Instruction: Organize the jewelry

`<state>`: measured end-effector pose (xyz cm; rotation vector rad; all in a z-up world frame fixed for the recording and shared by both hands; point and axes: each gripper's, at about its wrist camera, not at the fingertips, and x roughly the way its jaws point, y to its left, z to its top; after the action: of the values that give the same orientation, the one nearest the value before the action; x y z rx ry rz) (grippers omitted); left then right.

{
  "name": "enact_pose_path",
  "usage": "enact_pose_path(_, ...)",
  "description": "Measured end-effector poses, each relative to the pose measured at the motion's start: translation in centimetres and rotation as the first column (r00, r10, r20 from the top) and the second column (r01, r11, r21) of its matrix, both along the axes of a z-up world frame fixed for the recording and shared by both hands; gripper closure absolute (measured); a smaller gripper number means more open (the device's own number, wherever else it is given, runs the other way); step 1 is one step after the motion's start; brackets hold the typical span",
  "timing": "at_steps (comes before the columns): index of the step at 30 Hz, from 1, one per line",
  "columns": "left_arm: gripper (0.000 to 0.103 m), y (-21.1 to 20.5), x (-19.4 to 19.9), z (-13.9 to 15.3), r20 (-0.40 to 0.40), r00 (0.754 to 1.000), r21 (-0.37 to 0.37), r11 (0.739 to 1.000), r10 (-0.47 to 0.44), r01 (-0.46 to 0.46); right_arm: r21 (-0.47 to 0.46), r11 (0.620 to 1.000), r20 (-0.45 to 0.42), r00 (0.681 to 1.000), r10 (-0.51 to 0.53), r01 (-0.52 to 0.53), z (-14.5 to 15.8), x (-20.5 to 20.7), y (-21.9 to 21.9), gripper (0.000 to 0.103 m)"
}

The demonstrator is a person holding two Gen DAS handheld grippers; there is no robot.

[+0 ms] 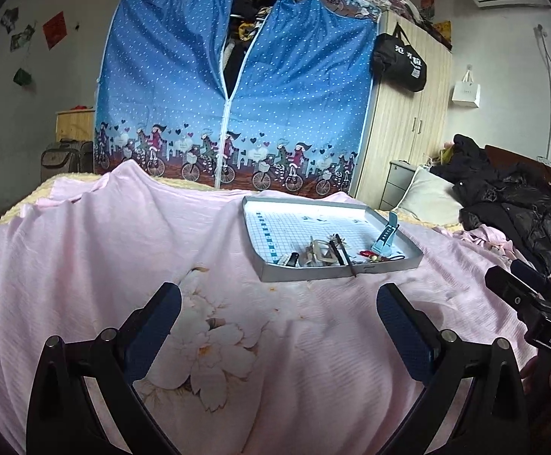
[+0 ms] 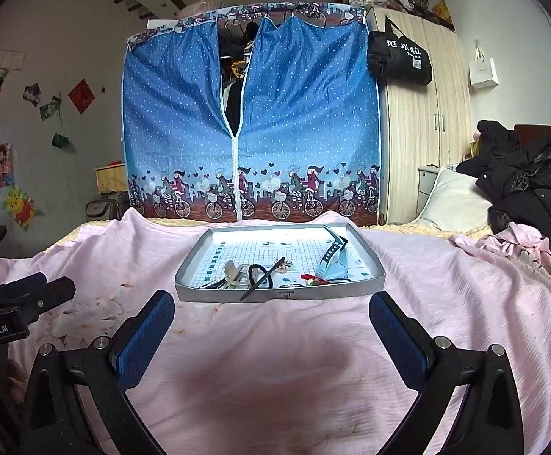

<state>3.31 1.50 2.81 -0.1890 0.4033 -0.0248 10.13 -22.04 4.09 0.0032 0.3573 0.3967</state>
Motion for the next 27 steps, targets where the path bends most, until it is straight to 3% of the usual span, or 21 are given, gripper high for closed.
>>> enact_pose_path(27, 0.002, 0.04, -0.21, -0.35, -0.006, 1.000, 0.020, 1.000, 0.007, -0.007, 0.004, 1.000, -0.011, 1.000, 0.002, -0.002, -0.17, 0.06, 0.04, 0.000)
